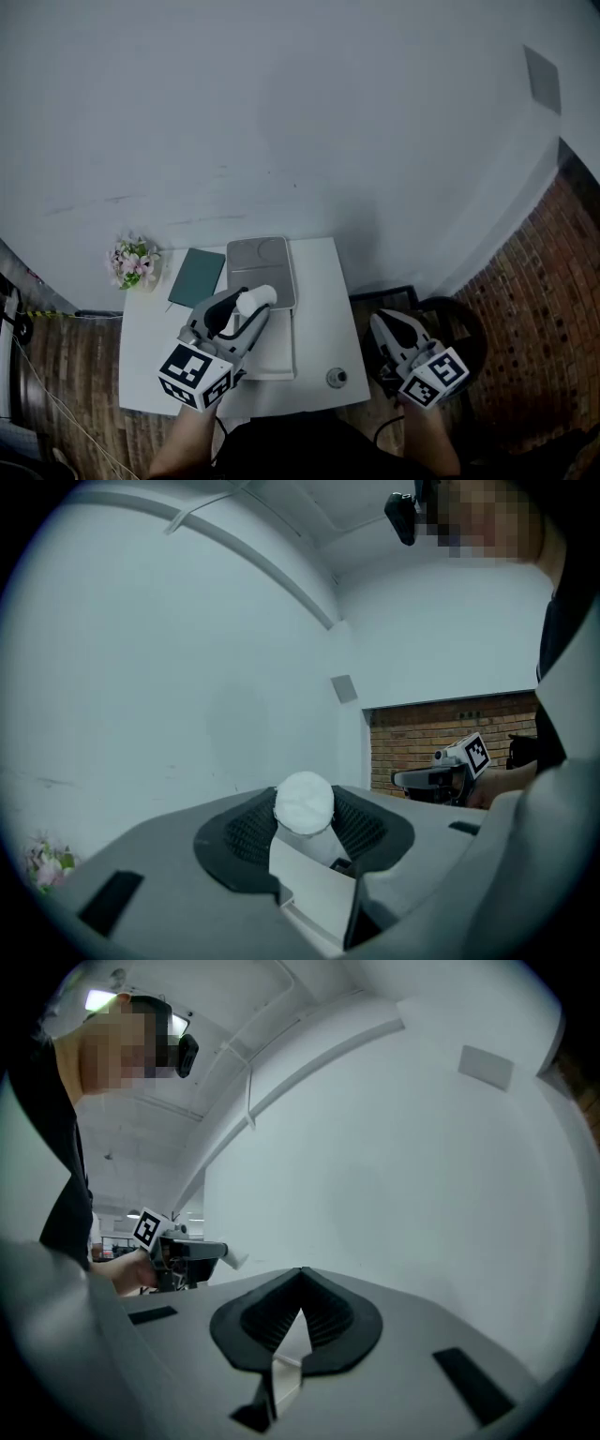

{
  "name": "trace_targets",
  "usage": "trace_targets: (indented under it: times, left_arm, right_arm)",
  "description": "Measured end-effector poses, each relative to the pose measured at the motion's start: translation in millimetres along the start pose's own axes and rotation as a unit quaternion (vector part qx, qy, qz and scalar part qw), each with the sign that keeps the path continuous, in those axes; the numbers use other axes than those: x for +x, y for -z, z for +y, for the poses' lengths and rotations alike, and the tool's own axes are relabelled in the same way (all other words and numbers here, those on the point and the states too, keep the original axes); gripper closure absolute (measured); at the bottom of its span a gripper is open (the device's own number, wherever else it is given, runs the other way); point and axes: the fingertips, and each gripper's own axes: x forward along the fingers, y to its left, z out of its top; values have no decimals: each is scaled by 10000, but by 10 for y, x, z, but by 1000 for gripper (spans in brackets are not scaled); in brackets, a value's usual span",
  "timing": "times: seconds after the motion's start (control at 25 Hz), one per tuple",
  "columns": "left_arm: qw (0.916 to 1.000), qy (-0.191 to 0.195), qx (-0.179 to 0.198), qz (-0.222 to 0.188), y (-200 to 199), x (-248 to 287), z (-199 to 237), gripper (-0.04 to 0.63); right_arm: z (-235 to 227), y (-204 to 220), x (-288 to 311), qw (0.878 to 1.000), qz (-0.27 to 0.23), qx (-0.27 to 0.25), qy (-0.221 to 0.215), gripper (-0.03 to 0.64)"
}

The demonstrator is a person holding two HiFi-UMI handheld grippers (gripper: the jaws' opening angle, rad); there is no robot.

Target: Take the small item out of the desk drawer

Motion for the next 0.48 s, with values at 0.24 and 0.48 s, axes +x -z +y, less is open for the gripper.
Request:
trace_targets:
  times: [0.24,0.48]
  left_arm:
    - [10000,-70,3,68,50,19,171,413]
    - [10000,-65,19,40,23,85,180,413]
  right_arm:
    - [-151,-266,-99,9975,-335,-276,558,614]
    - [-154,-423,-188,9953,-694,-184,655,614]
